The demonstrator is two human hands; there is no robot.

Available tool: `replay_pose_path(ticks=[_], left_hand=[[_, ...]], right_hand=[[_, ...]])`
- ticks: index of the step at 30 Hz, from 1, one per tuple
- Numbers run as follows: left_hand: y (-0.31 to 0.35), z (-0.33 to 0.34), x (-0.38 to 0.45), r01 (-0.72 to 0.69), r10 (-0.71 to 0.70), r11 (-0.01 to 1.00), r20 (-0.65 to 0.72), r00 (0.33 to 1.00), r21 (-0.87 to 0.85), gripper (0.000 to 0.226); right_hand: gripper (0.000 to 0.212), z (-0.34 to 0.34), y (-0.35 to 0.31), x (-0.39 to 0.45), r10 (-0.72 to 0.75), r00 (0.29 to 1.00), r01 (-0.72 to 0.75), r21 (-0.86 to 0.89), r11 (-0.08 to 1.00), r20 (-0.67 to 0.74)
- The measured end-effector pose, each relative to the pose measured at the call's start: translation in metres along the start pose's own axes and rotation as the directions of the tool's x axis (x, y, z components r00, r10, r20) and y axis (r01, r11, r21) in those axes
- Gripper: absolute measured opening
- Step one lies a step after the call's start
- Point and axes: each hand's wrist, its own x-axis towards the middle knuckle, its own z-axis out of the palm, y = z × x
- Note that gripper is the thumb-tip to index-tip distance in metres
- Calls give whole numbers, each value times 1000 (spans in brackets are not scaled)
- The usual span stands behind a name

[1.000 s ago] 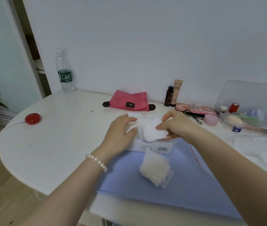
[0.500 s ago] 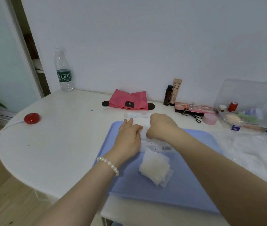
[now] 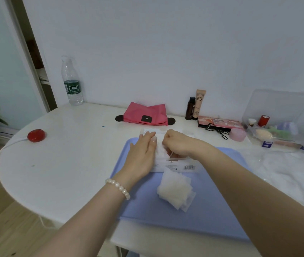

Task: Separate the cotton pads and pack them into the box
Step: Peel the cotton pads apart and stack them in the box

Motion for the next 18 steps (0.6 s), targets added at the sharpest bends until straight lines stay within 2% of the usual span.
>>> replay_pose_path(ticks=[2, 5, 8, 10, 11, 13, 14, 16, 18], left_hand=[[-1, 2, 0, -115, 117, 970, 2, 993, 216, 43], [-1, 8, 0, -289, 260, 858, 126, 957, 425, 46], [-2, 13, 0, -289, 201, 799, 219, 955, 528, 53], [-3, 12, 2, -280, 155, 735, 248, 956, 617, 54], [-3, 11, 1, -274, 134, 720, 259, 957, 637, 54], [-2, 10, 1, -264, 124, 756, 265, 956, 599, 52], [-1, 9, 0, -259, 142, 798, 248, 958, 544, 51], [-2, 8, -5, -262, 224, 891, 142, 964, 370, 49], [-1, 5, -13, -318, 336, 911, -23, 942, 263, 45]], right_hand=[[16, -3, 5, -1, 27, 1000, -27, 21, 999, 1], [16, -3, 11, -1, 19, 1000, -20, 140, 990, 9], [19, -5, 21, -3, -22, 997, 0, 302, 953, 71], [18, -12, 28, -8, -40, 999, 38, 273, 961, 0], [17, -16, 29, -14, -75, 994, 91, 219, 971, -81], [17, -24, 32, -29, -211, 951, 238, 97, 966, -225], [16, -28, 32, -39, -265, 939, 284, 57, 957, -220], [7, -29, 34, -61, -260, 962, 259, -33, 965, -79], [21, -20, 39, -75, -118, 992, 126, -243, 962, 46]])
